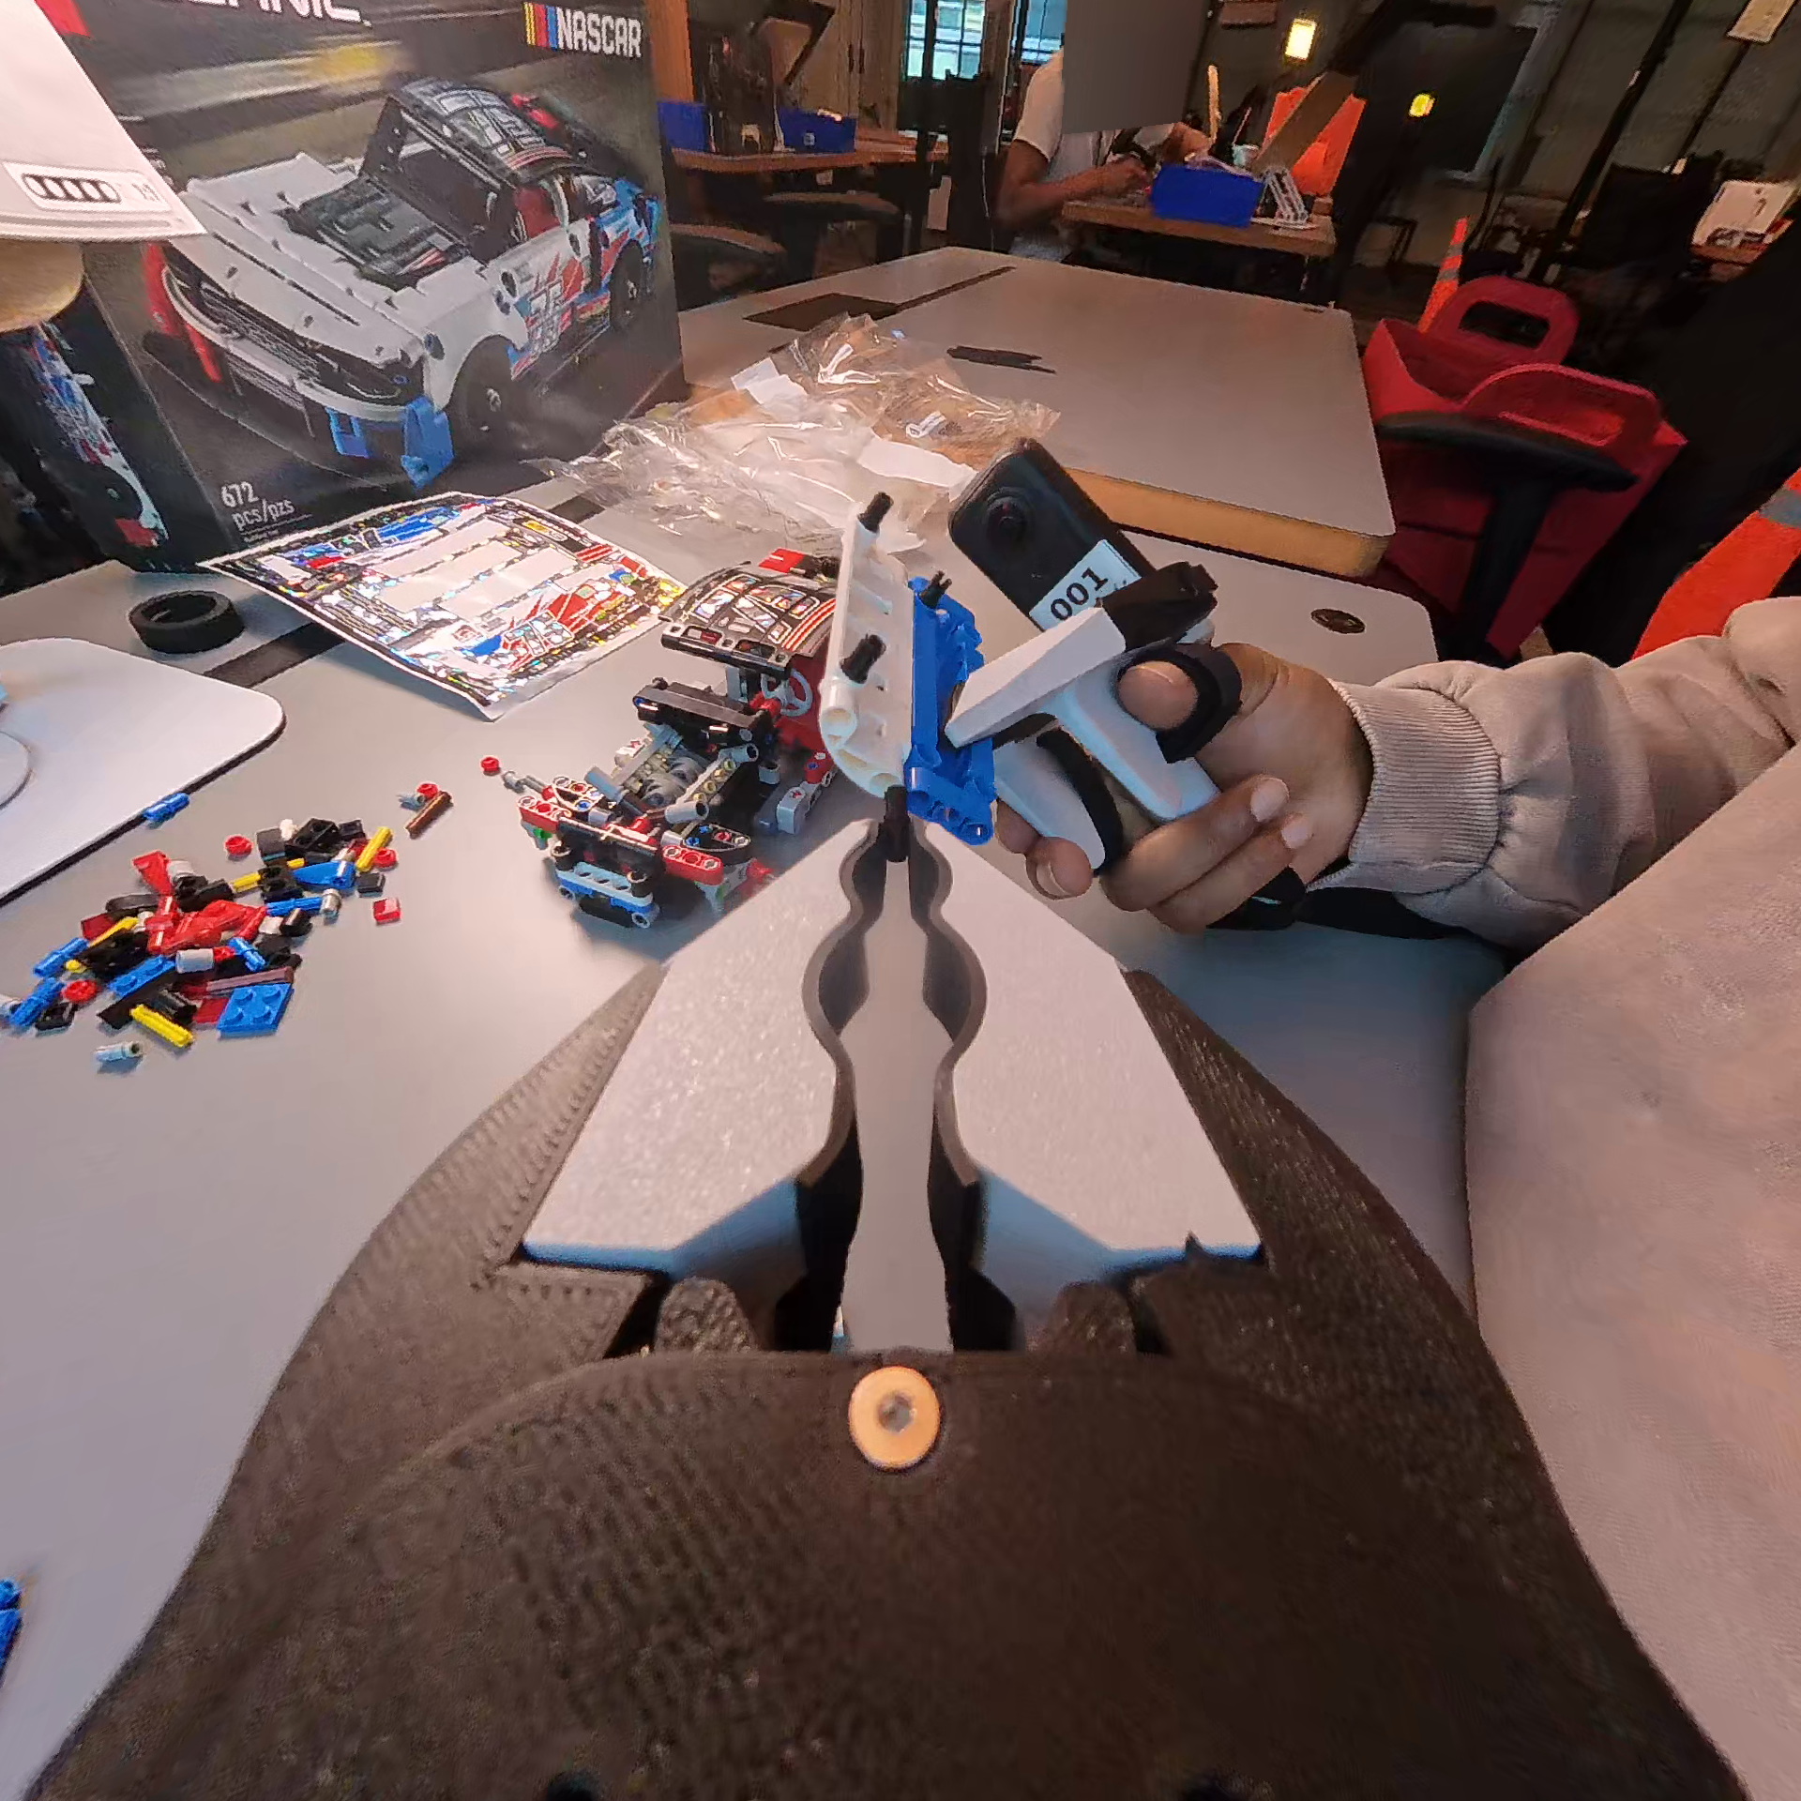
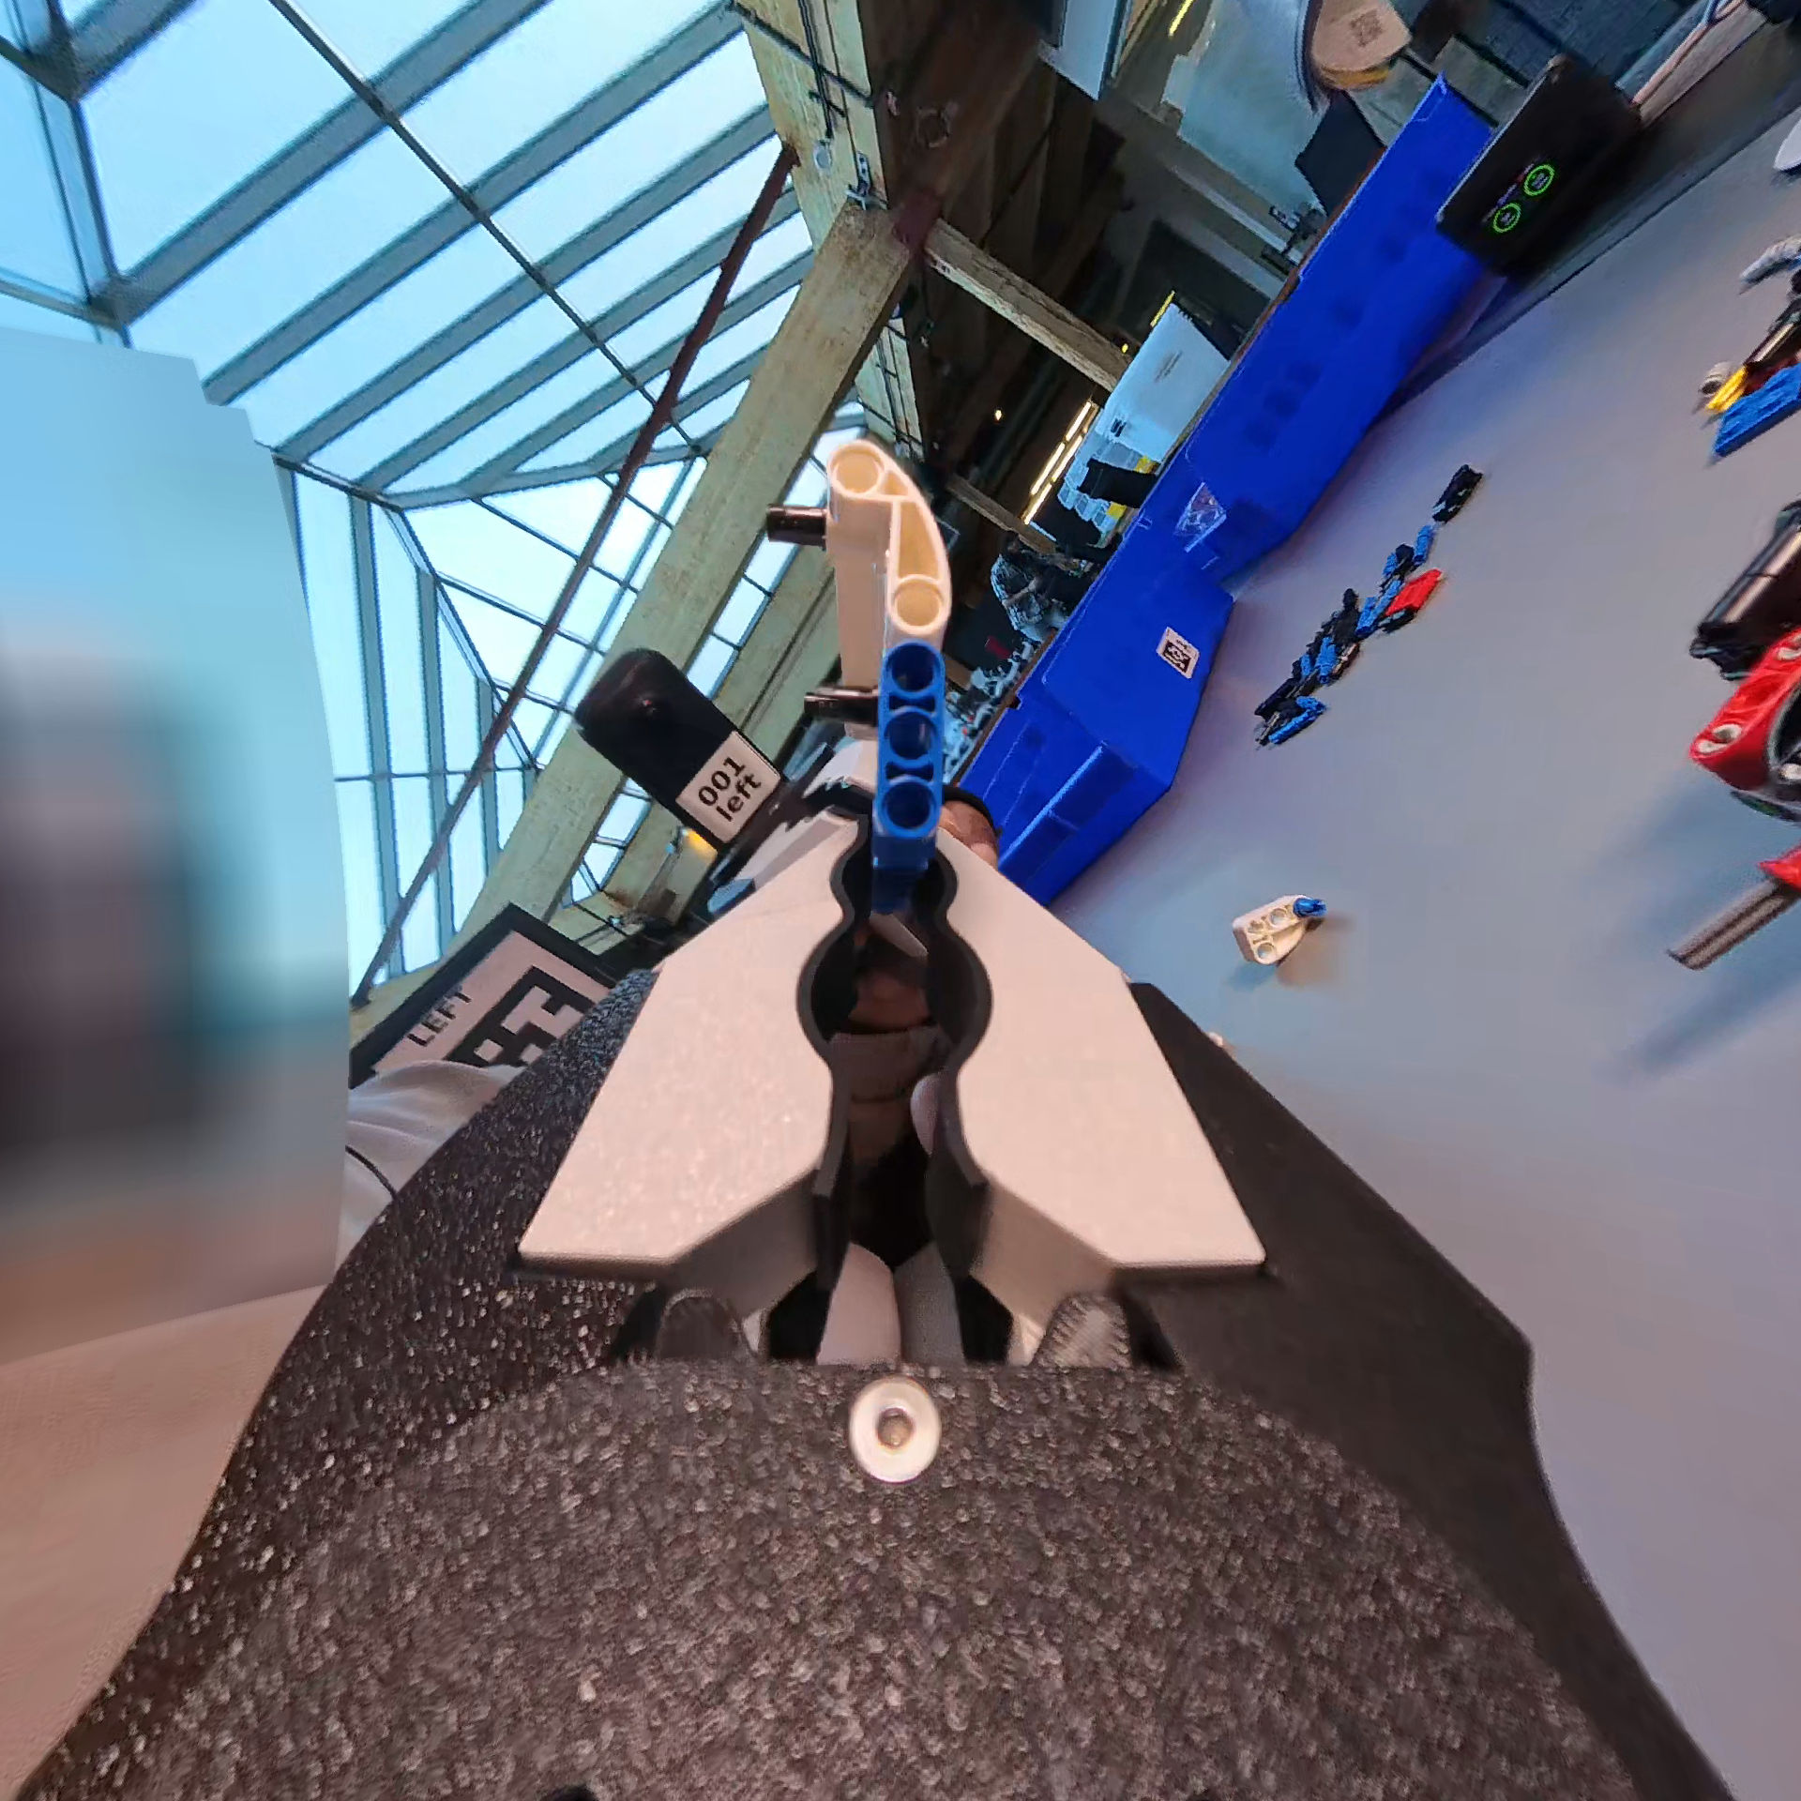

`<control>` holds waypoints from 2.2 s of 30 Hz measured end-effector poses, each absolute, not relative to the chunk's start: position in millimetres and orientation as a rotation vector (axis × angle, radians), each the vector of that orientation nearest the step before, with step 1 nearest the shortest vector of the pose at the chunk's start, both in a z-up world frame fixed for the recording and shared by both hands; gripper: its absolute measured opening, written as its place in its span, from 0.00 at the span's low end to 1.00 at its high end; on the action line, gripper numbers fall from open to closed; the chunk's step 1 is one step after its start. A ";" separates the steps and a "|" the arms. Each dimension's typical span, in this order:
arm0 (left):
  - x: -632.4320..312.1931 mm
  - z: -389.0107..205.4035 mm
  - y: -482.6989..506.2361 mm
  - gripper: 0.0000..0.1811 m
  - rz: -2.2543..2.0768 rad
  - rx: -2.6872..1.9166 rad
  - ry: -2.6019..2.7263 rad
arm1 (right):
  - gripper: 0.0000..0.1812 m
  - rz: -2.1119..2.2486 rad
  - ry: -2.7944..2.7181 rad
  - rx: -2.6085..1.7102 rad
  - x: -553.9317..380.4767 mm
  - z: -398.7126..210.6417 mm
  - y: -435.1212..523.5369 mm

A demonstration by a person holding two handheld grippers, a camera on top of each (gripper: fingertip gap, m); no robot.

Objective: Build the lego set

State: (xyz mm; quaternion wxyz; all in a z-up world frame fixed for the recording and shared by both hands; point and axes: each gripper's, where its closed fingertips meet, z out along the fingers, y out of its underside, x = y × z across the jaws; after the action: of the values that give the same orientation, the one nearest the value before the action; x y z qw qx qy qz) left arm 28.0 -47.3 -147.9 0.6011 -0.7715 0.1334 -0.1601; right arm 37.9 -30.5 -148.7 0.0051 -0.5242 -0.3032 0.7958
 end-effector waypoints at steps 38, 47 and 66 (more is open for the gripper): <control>40.0 -193.1 -96.3 0.01 -0.712 -2.014 0.495 | 0.03 2.141 -1.784 -1.639 52.6 -196.4 -90.8; 53.1 -202.2 -105.7 0.01 -0.744 -2.043 0.541 | 0.03 2.102 -1.850 -1.513 52.0 -193.7 -96.4; 50.9 -195.2 -98.8 0.00 -1.112 -1.995 0.174 | 0.03 2.172 -1.802 -1.560 50.9 -193.7 -91.1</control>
State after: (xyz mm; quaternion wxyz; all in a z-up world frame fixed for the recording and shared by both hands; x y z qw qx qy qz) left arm 50.9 -98.8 -195.2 0.4128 -0.7932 0.0690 -0.4423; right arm 50.9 -91.1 -193.7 -0.0413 -0.4833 -0.5583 0.6730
